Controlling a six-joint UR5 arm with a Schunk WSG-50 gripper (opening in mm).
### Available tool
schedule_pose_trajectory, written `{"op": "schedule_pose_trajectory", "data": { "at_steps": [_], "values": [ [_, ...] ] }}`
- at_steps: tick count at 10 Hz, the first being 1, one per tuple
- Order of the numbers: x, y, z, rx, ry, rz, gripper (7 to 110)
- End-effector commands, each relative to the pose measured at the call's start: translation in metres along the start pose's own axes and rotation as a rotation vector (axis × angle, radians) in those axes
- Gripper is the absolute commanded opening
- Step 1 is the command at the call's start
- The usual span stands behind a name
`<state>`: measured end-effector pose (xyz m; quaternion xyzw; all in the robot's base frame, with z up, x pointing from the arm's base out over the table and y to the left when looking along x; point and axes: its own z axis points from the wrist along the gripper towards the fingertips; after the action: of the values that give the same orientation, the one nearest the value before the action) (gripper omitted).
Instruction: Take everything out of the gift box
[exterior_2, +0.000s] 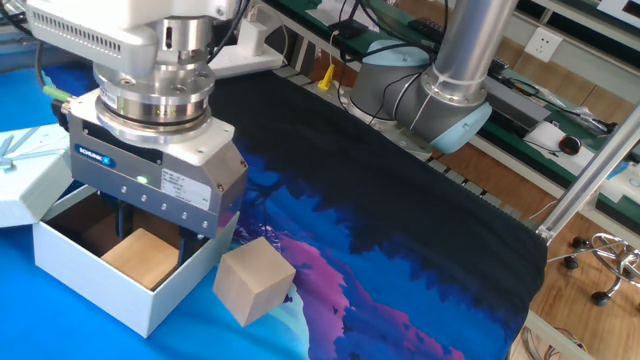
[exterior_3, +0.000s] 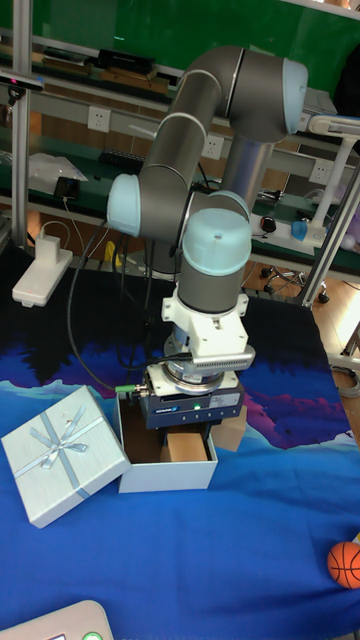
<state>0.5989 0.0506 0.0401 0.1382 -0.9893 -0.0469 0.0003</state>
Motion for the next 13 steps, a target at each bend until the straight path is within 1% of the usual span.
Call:
{"op": "schedule_pose_trajectory", "data": {
  "at_steps": [1, 4, 6, 7, 8, 10, 11, 12, 13],
  "values": [
    [-0.005, -0.002, 0.004, -0.021, -0.009, 0.006, 66],
    [-0.007, -0.003, 0.007, -0.025, -0.013, 0.017, 66],
    [-0.007, -0.011, 0.005, -0.006, -0.005, 0.025, 66],
    [-0.007, -0.018, 0.004, 0.011, -0.001, 0.031, 66],
    [-0.009, -0.022, 0.005, 0.018, -0.002, 0.031, 66],
    [-0.013, -0.025, 0.010, 0.025, -0.008, 0.035, 66],
    [-0.012, -0.024, 0.010, 0.047, -0.005, 0.063, 66],
    [-0.008, -0.023, 0.006, 0.084, 0.011, 0.090, 7],
    [-0.010, -0.004, 0.002, 0.059, 0.016, 0.105, 7]
  ]
}}
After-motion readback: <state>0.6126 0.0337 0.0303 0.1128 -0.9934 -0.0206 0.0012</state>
